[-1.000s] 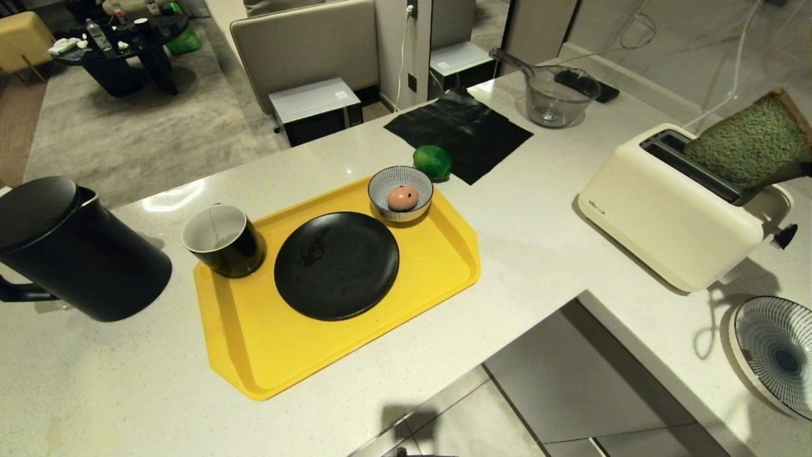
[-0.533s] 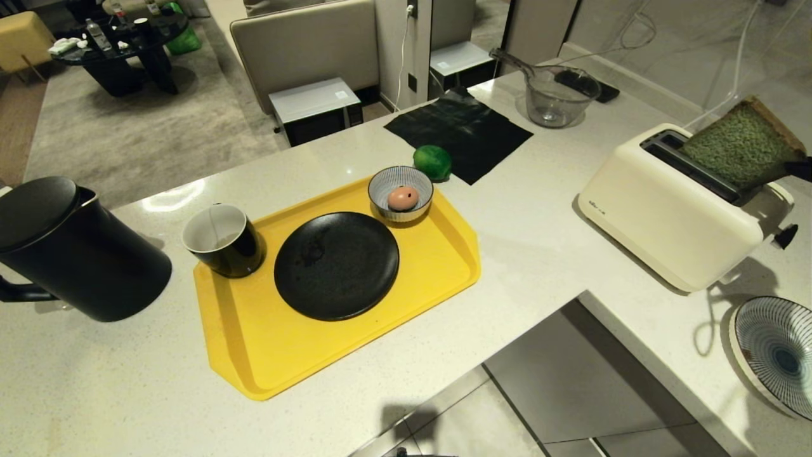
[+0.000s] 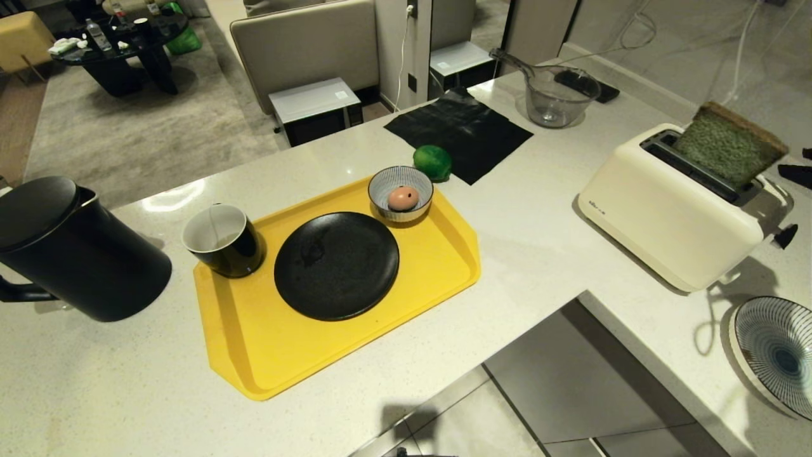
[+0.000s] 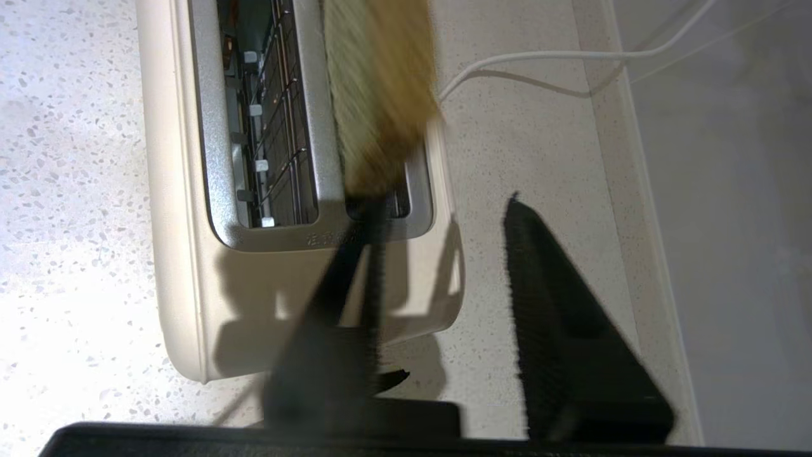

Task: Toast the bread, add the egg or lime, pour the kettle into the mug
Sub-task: Put the bread slices in the toaster, then use a bread toaster

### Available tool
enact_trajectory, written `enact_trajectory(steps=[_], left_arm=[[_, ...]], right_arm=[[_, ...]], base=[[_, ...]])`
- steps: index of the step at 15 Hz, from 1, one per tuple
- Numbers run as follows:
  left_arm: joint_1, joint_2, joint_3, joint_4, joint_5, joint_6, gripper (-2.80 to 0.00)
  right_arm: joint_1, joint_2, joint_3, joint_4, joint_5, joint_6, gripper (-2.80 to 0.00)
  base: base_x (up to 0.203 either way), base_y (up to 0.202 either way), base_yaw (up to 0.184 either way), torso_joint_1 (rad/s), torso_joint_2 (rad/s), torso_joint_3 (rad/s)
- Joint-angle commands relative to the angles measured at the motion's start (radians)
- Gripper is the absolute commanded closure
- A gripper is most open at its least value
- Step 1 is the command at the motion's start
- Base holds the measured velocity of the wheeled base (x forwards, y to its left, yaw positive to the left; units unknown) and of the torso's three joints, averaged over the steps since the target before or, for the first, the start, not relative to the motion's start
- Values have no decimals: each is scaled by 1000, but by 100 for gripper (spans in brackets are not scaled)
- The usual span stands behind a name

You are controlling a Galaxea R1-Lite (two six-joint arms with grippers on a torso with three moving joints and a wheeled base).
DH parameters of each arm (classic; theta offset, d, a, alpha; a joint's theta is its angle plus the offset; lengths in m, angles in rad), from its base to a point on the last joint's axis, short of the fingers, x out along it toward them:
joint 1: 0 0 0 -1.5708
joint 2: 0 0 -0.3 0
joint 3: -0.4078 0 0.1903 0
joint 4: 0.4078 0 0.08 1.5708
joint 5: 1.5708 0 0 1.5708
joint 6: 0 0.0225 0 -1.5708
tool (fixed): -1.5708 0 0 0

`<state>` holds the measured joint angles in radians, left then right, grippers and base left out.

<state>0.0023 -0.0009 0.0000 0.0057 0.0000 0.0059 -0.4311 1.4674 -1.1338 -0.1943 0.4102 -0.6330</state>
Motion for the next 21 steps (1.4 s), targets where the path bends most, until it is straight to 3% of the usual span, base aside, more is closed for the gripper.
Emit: enact_trajectory(steps=[1,5,7,10,12,16,17,21], left_arm=[[0,0,0,0,0,0,0],[-1,-1,2,0,0,0,0],[1,0,0,0,0,0,0],[1,0,0,0,0,0,0],[0,0,0,0,0,0,0],[0,0,0,0,0,0,0],[1,1,0,0,0,0,0],[0,-1,0,0,0,0,0]], right_arm=[[0,-4,0,-1,2,-2,-280],[-2,-13,6,6,-2,22,-280],[-7,-34,7,27,-6,97,-280],[-84,-131,59,55,4,240,-280],[-120,-196,123,57,63,338,-280],[-122,-200,193,99,115,417,-280],[-121,-184,195,103,120,447,0],[-135,-122,192,52,164,531,0]], base=[[0,0,0,0,0,0],[0,0,0,0,0,0],[0,0,0,0,0,0],[0,0,0,0,0,0],[0,0,0,0,0,0],[0,0,0,0,0,0],[0,0,0,0,0,0],[0,0,0,0,0,0]])
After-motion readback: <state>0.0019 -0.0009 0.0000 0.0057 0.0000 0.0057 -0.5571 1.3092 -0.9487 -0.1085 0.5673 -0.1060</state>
